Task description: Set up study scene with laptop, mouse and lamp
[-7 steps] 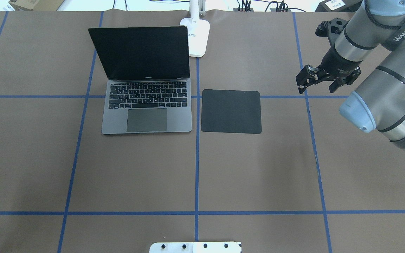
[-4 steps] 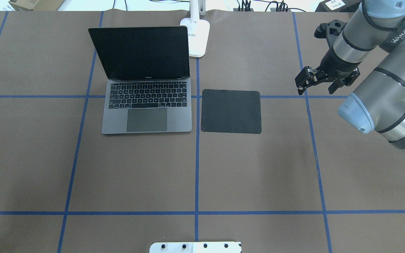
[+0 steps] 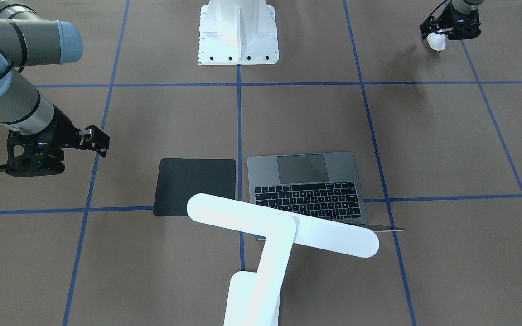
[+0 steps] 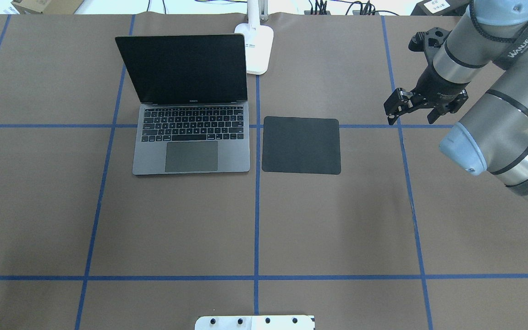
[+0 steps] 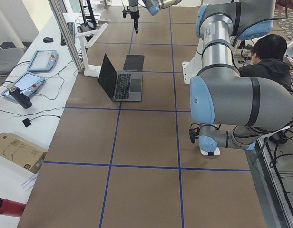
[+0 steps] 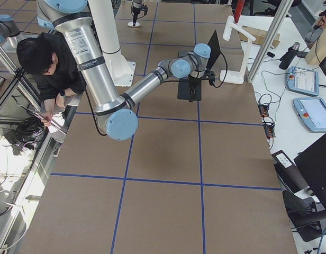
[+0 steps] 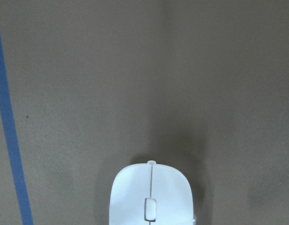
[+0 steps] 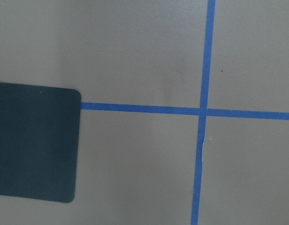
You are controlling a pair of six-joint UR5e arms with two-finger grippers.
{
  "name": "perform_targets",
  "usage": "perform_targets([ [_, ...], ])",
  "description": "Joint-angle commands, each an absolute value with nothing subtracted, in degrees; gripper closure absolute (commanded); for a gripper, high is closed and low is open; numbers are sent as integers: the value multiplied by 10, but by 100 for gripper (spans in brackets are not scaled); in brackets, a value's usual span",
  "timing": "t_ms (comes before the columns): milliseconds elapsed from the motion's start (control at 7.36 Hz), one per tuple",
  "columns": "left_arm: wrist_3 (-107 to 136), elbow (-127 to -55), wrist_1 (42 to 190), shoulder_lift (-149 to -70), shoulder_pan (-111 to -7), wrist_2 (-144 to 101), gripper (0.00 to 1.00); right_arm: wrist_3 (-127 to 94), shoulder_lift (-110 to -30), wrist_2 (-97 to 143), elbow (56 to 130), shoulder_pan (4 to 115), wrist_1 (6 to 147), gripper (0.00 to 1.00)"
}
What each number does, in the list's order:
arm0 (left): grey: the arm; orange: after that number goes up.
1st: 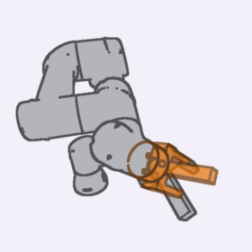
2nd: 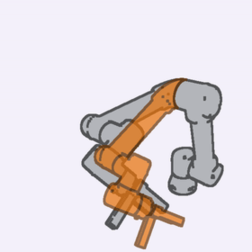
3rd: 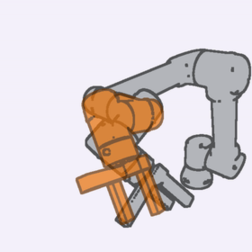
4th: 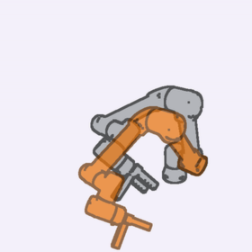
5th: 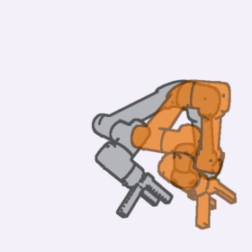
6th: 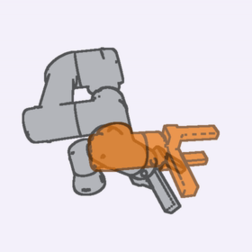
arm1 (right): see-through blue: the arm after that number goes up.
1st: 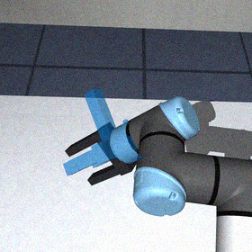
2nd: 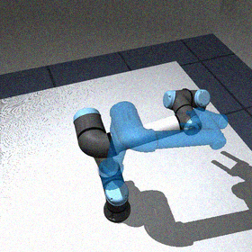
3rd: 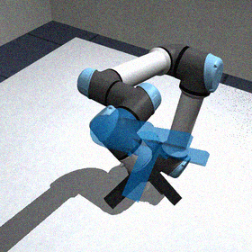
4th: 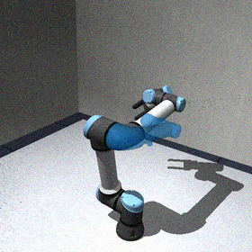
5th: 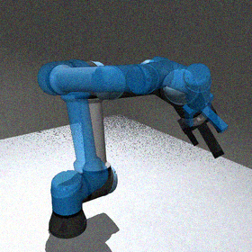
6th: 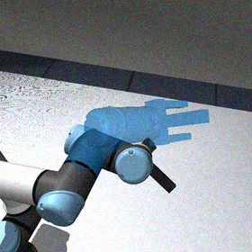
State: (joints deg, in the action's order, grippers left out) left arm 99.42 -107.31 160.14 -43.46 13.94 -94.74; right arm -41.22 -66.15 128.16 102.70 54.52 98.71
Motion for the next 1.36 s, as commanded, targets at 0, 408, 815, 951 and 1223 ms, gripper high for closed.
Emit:
perform_targets([
  [0, 995, -1065, 1602, -436, 150, -946, 0, -413, -662, 1281, 1027, 544, 987, 0],
  [408, 995, -1056, 1607, -444, 161, -942, 0, -412, -663, 1273, 1027, 541, 987, 0],
  [815, 995, -1045, 1615, -450, 168, -939, 11, -412, -662, 1263, 1027, 535, 986, 0],
  [951, 995, -1043, 1618, -450, 168, -938, 15, -412, -661, 1264, 1027, 535, 987, 0],
  [1223, 996, -1043, 1622, -450, 168, -938, 34, -412, -661, 1263, 1027, 535, 987, 0],
])
